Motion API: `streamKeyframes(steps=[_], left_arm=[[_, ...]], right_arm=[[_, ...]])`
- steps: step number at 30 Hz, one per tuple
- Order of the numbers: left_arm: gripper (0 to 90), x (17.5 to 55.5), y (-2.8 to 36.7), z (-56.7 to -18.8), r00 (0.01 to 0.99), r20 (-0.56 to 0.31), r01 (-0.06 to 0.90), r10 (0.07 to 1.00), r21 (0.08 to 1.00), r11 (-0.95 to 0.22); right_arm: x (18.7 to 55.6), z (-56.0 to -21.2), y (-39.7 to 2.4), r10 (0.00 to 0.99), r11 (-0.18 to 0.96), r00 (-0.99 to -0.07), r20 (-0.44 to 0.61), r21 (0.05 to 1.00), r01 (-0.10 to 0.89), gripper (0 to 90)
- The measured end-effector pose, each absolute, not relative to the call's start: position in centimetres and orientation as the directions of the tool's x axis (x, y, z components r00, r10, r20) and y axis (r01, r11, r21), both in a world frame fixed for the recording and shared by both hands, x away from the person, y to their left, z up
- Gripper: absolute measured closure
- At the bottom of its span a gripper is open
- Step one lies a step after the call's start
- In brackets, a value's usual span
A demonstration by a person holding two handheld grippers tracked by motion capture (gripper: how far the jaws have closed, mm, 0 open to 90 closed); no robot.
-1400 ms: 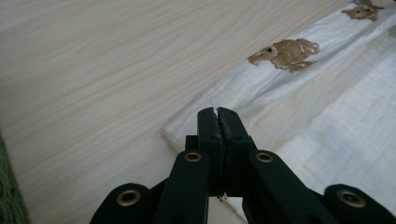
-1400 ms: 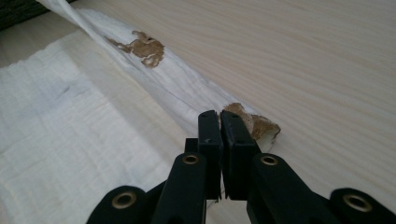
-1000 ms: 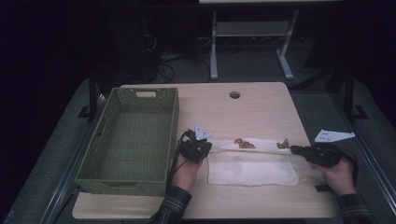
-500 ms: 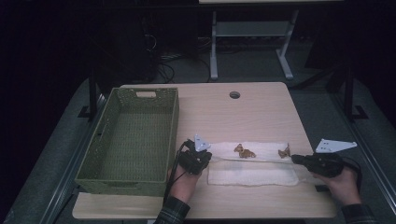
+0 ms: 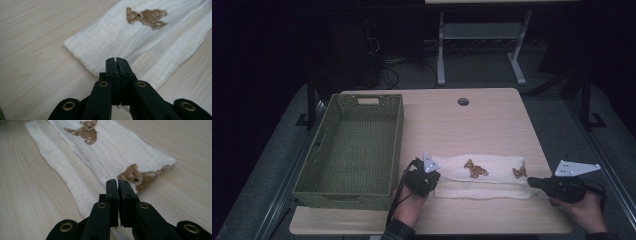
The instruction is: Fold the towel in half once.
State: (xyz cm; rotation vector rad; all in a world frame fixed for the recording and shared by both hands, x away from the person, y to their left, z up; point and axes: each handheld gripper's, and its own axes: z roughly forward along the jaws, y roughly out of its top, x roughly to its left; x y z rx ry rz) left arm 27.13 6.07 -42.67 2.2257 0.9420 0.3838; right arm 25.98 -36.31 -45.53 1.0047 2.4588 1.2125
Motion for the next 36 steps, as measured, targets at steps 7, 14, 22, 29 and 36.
streamKeyframes(steps=[7, 14, 22, 29, 36], left_arm=[[88.6, 26.6, 6.3, -42.8, 0.715, -0.008, 0.522, 0.699, 0.671, -0.527], [88.6, 26.2, 6.6, -43.1, 0.726, -0.025, 0.533, 0.687, 0.653, -0.538], [88.5, 26.0, 6.5, -44.8, 0.751, -0.063, 0.561, 0.658, 0.585, -0.585], [86.9, 26.1, 6.6, -44.7, 0.755, -0.062, 0.557, 0.652, 0.586, -0.589], [67.5, 26.6, 6.4, -43.6, 0.749, -0.051, 0.533, 0.66, 0.639, -0.555]], right_arm=[[24.9, -45.8, -36.3, 0.661, 0.437, -0.745, 0.092, 0.76, 0.481, 86.8], [24.2, -45.9, -36.5, 0.649, 0.431, -0.753, 0.11, 0.762, 0.483, 86.8], [24.4, -46.8, -36.2, 0.636, 0.469, -0.76, 0.137, 0.713, 0.521, 86.5], [24.5, -46.9, -36.4, 0.63, 0.47, -0.763, 0.147, 0.71, 0.524, 84.0], [25.1, -46.0, -36.6, 0.638, 0.427, -0.755, 0.153, 0.745, 0.512, 65.8]])
